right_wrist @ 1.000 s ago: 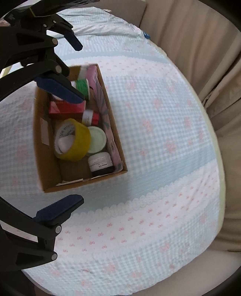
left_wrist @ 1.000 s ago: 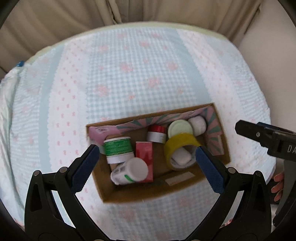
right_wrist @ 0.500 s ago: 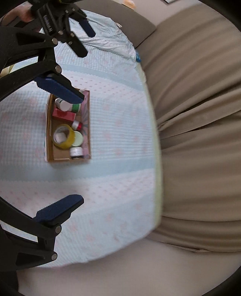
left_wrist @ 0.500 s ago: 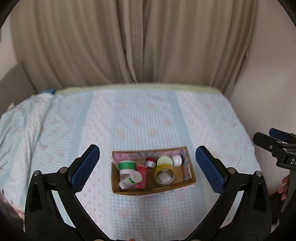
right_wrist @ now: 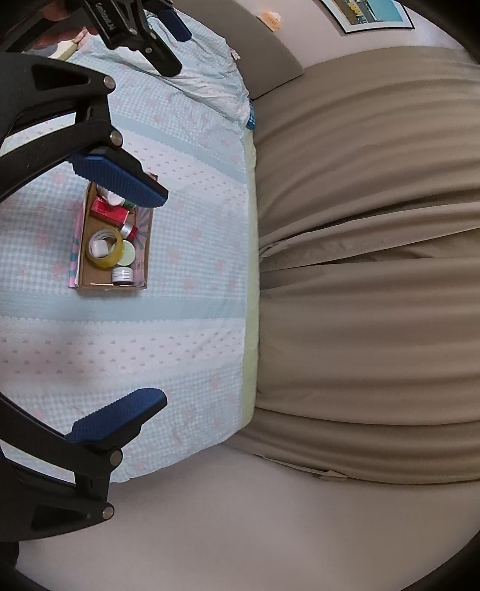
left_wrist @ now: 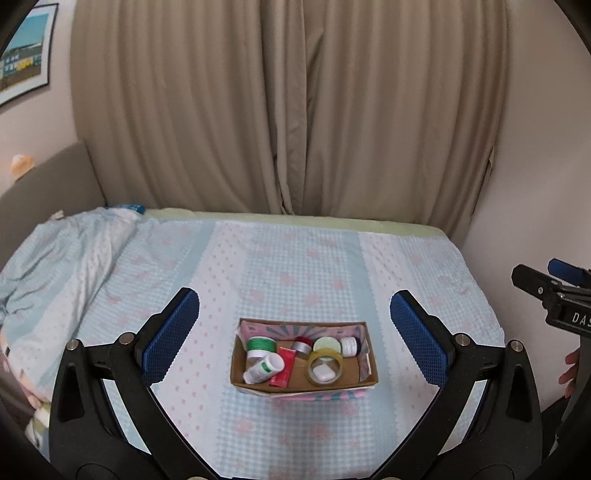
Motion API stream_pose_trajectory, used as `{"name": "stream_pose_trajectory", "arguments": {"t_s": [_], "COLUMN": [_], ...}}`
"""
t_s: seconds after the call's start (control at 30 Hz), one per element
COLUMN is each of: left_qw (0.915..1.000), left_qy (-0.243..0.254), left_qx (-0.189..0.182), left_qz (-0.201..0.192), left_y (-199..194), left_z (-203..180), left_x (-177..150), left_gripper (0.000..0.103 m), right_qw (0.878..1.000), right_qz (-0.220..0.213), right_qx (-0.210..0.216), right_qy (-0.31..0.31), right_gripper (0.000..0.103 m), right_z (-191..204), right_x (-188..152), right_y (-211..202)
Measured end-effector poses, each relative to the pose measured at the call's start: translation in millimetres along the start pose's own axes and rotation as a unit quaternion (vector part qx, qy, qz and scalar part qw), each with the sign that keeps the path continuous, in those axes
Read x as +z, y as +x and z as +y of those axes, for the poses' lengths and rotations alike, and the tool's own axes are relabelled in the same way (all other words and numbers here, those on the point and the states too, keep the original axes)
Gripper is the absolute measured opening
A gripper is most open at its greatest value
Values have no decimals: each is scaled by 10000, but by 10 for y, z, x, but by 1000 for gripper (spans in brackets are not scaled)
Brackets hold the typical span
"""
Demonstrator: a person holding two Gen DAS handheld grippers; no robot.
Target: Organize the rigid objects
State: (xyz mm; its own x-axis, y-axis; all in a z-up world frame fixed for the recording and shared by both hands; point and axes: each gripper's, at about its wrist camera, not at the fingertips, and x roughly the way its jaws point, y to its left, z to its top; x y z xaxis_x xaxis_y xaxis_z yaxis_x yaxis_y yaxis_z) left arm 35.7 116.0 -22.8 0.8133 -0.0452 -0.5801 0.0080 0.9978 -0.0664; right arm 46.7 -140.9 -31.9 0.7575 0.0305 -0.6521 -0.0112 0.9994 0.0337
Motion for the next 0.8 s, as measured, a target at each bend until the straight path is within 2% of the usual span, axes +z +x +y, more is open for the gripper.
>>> {"name": "stream_pose_trajectory", "arguments": {"t_s": [0.2,0.8], "left_qw": [10000,9999], "left_qy": [10,62], "left_qx": [11,82], "left_qz": [-71,-61], "left_y": [-93,-173], "left_z": [-35,-153], "left_x": [-31,-28], "left_gripper": [103,103], "right_qw": [9999,9998], "right_qz": [-138,-165], "right_qx": [6,-35], "right_qy": [-20,96], "right_gripper": [98,98], "right_z": [-10,-37], "right_x": [-23,-32], "right_y": [-124,-260]}}
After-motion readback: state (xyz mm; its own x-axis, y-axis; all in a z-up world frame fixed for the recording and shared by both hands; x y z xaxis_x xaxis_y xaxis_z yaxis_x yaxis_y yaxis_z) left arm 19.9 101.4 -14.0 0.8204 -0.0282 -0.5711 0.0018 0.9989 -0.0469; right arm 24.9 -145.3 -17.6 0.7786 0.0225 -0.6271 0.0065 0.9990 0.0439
